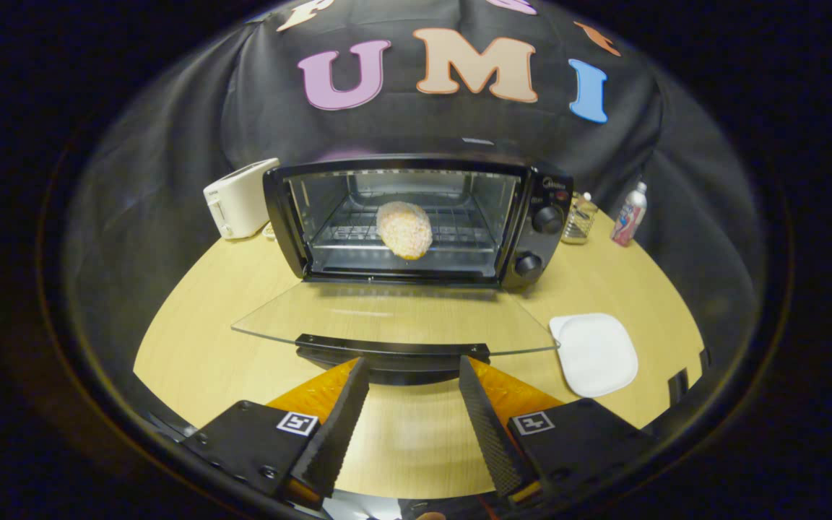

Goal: Open the toaster oven, put the food inside, and close the toaster oven door.

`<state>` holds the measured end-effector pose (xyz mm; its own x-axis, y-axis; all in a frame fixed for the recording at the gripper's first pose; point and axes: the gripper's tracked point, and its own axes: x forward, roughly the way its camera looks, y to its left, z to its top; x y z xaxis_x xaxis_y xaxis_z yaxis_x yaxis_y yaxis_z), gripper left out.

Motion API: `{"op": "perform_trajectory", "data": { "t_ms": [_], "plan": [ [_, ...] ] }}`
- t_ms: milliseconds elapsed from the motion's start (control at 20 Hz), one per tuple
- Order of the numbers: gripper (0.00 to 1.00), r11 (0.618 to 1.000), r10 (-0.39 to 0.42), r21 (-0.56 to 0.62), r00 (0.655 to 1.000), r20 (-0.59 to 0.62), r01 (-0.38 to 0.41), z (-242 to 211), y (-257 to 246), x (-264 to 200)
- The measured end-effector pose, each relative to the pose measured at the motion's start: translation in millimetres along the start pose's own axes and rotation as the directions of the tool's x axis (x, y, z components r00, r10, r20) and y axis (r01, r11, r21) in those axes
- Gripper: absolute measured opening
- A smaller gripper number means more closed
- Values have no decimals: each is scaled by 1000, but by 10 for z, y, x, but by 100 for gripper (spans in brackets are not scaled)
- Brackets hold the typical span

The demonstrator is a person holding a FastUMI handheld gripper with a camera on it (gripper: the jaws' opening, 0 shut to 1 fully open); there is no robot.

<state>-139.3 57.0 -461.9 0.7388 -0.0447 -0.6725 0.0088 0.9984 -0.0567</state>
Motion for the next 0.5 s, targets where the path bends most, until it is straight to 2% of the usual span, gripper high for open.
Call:
{"op": "perform_trajectory", "data": {
  "t_ms": [500],
  "plan": [
    [83, 997, 21, 68, 991, 130, -30, 651, 33, -11]
  ]
}}
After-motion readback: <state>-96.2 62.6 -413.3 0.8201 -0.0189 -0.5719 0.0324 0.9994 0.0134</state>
